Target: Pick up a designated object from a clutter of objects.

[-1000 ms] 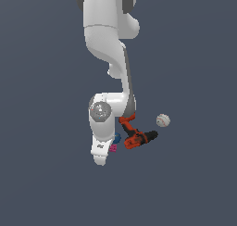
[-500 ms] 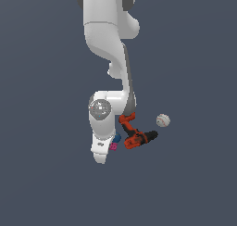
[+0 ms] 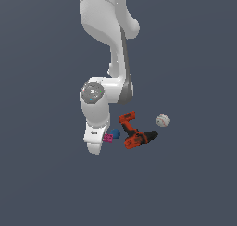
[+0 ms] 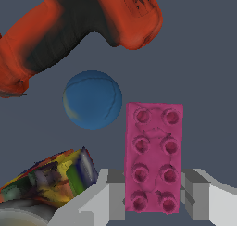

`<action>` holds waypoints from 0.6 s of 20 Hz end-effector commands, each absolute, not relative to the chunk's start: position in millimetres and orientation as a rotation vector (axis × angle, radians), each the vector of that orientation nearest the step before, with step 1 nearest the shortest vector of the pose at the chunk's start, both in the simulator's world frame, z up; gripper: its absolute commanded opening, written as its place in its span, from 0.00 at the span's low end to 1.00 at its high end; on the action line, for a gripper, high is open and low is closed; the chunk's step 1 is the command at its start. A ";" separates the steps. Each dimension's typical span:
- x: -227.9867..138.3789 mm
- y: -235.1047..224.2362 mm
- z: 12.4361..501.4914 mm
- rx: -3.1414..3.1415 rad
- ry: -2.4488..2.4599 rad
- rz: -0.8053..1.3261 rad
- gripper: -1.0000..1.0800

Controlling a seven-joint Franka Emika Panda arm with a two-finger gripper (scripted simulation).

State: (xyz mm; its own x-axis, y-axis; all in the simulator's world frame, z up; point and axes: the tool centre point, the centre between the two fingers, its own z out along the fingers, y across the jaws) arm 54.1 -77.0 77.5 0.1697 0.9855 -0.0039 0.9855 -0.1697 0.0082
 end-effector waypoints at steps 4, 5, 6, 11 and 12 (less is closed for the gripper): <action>34.9 -95.0 125.0 2.394 2.021 0.003 0.00; 31.1 -98.7 134.5 2.394 2.021 0.003 0.00; 27.4 -102.1 143.7 2.394 2.022 0.003 0.00; 8.1 -120.6 193.2 2.394 2.026 0.004 0.00; 4.1 -124.6 203.7 2.394 2.027 0.004 0.00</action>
